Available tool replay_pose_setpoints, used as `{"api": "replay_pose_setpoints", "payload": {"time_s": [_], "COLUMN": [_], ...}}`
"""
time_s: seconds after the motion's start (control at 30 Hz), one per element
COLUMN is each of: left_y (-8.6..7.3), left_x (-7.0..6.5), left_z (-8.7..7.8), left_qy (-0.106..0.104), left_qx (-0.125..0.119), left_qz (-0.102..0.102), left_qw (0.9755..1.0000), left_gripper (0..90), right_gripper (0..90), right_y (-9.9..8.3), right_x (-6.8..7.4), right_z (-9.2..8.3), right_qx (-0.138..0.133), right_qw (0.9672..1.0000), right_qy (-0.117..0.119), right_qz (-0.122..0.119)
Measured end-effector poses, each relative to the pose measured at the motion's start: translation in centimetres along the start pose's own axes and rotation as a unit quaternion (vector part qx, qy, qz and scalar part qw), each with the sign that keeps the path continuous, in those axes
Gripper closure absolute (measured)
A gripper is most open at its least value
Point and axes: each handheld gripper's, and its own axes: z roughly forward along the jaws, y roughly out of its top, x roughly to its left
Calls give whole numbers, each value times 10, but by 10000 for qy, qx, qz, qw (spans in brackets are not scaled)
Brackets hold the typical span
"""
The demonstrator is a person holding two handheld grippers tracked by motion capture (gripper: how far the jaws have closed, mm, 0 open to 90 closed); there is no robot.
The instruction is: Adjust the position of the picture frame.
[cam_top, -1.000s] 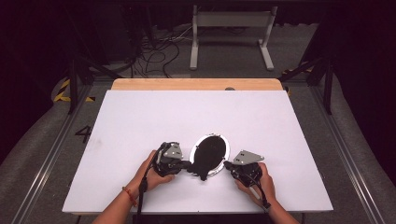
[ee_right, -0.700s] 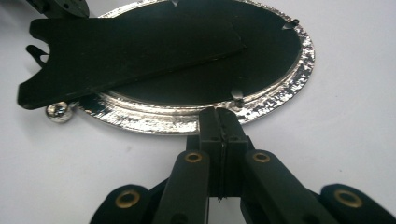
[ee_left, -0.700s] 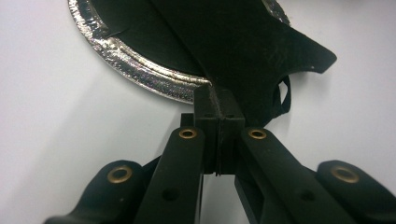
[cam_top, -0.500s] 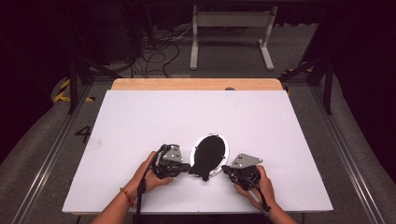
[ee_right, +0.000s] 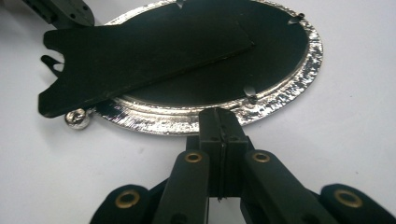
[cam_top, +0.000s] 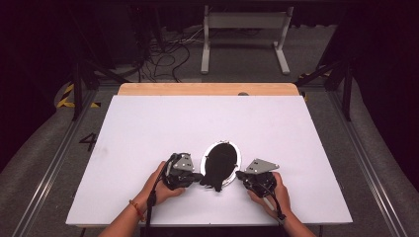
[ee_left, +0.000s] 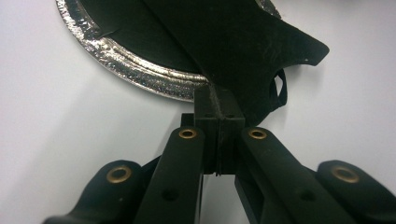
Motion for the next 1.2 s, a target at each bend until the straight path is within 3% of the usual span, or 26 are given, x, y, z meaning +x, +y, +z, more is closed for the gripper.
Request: {"api": "replay_pose_setpoints", "payload": {"time_s": [0.2, 0.27, 0.33, 0.4, 0.53, 0.63, 0.77, 1.07, 1.2], "left_y": [1, 2, 4, 4, 3, 3, -1, -1, 2], "left_x": [-1, -3, -4, -2, -2, -1, 2, 4, 2], "left_z": [1, 1, 1, 0, -1, 0, 1, 4, 6], "left_qy": [22, 80, 117, 78, 57, 37, -140, -211, -105], "left_qx": [-20, 39, 130, 133, 173, 133, -49, -173, -132], "left_qz": [19, 125, 333, 352, 486, 369, 64, -50, 22], "left_qw": [10000, 9999, 9993, 9993, 9987, 9992, 9999, 9996, 9999], "left_gripper": [900, 900, 900, 900, 896, 896, 900, 900, 900], "right_gripper": [900, 900, 900, 900, 900, 900, 900, 900, 900], "right_y": [1, 2, 2, 0, -1, -1, 0, 2, 4], "right_x": [-1, 0, 5, 12, 14, 14, 17, 11, 6], "right_z": [1, 0, -2, -4, -4, -4, -3, 0, 2], "right_qx": [1, 64, 109, 115, 66, 57, 58, 48, 45], "right_qw": [10000, 10000, 9998, 9995, 9995, 9995, 9997, 10000, 10000], "right_qy": [-54, -34, 149, 191, 271, 278, 147, 6, -16], "right_qz": [5, 28, -51, -208, -156, -104, -190, -50, 59]}}
